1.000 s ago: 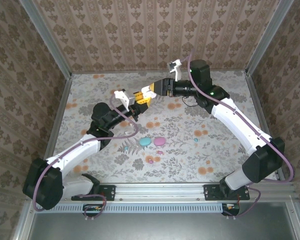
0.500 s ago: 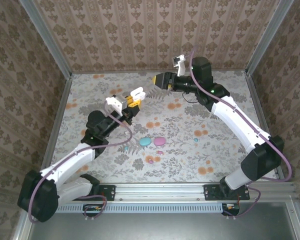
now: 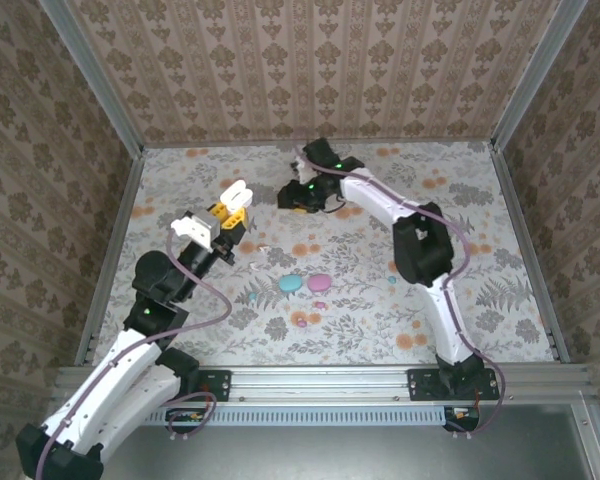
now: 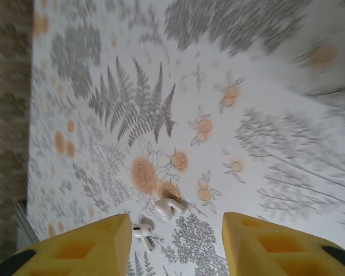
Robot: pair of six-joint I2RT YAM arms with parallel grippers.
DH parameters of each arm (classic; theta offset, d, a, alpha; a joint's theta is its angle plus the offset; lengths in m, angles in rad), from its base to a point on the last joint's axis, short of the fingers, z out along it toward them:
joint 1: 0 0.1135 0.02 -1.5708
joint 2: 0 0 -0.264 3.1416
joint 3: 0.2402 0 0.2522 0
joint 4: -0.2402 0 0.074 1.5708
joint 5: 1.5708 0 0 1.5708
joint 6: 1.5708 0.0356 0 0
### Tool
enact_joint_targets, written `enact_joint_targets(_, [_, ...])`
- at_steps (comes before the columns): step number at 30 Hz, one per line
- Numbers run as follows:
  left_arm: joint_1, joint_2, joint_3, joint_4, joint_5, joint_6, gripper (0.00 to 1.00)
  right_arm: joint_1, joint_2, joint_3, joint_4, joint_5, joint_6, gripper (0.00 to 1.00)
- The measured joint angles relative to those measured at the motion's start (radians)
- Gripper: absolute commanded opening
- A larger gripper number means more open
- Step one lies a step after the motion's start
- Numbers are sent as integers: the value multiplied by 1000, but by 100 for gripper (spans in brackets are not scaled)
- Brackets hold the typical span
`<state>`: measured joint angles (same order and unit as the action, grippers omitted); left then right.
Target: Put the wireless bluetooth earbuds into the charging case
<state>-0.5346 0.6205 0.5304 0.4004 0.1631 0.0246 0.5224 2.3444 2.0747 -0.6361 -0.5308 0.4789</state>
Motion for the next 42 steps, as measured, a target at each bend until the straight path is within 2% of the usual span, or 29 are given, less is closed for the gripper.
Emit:
enact_joint_targets(8, [0,-43,0,-76,-11,25,23,100,227,338,-137,-26,-68,46])
enact_joint_targets(11, [0,-42,0,-89,-10,30,24,117,281,405,-163,-22,-80,46])
enact_joint_targets(22, [0,-42,0,-110,-8,37,24,159,335,422,-231,3,-150,44])
enact_joint_targets(37, [0,-31,0,-109,-3,37,25,175,352,438,-336,36,-320,43])
enact_joint_targets(42, [0,-21,0,-101,-3,36,25,184,346,438,-351,66,-352,39])
